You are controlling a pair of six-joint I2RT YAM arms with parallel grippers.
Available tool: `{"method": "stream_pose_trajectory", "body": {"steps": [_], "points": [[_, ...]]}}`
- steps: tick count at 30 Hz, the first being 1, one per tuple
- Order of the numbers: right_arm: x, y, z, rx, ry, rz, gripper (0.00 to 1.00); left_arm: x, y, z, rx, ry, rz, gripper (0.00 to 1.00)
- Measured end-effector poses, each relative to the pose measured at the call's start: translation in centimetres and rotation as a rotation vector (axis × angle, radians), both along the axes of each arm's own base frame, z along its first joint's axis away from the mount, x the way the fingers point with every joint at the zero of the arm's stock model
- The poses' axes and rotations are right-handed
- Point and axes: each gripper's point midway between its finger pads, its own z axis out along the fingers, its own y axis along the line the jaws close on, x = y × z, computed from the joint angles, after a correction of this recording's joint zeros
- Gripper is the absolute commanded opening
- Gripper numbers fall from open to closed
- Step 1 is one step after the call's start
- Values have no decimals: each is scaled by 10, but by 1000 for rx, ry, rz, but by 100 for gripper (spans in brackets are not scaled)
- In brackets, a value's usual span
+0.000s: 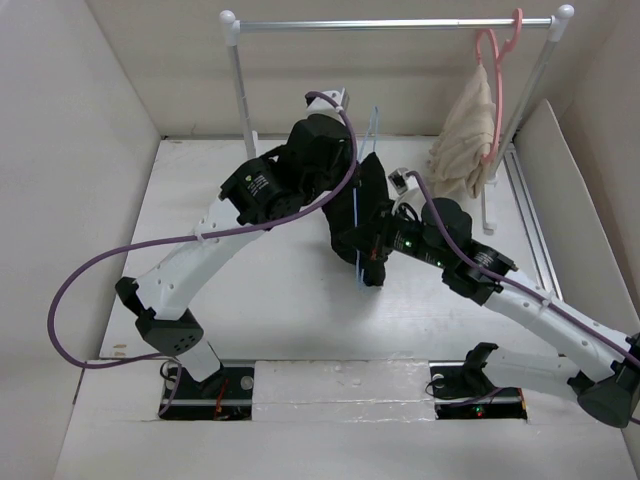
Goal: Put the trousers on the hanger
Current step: Place the hanger at the clothesline.
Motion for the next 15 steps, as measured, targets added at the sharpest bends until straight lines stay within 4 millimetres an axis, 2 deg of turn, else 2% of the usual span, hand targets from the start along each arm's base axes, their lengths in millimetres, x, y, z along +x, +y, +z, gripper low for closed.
{"method": "stream_pose_trajectory", "body": {"steps": [1,3,4,6,7,12,15], "points": [[0,0,2,11,2,-1,0,0,-1,2,-5,-5,-3,37],[0,0,6,29,11,-2,0,0,-6,8,-28,-18,-25,59],[1,0,7,35,12,0,0,-1,-9,13,-46,-26,-36,79],[6,-2,12,48,17,0,0,-2,-14,22,-77,-45,-60,89],[10,-3,16,58,17,-3,0,-4,-16,28,-94,-56,-72,99],[57,-16,46,114,-13,-73,0,-12,-12,72,-183,-134,-102,99],[88,-26,62,135,-40,-113,0,-26,8,106,-251,-201,-101,99]]}}
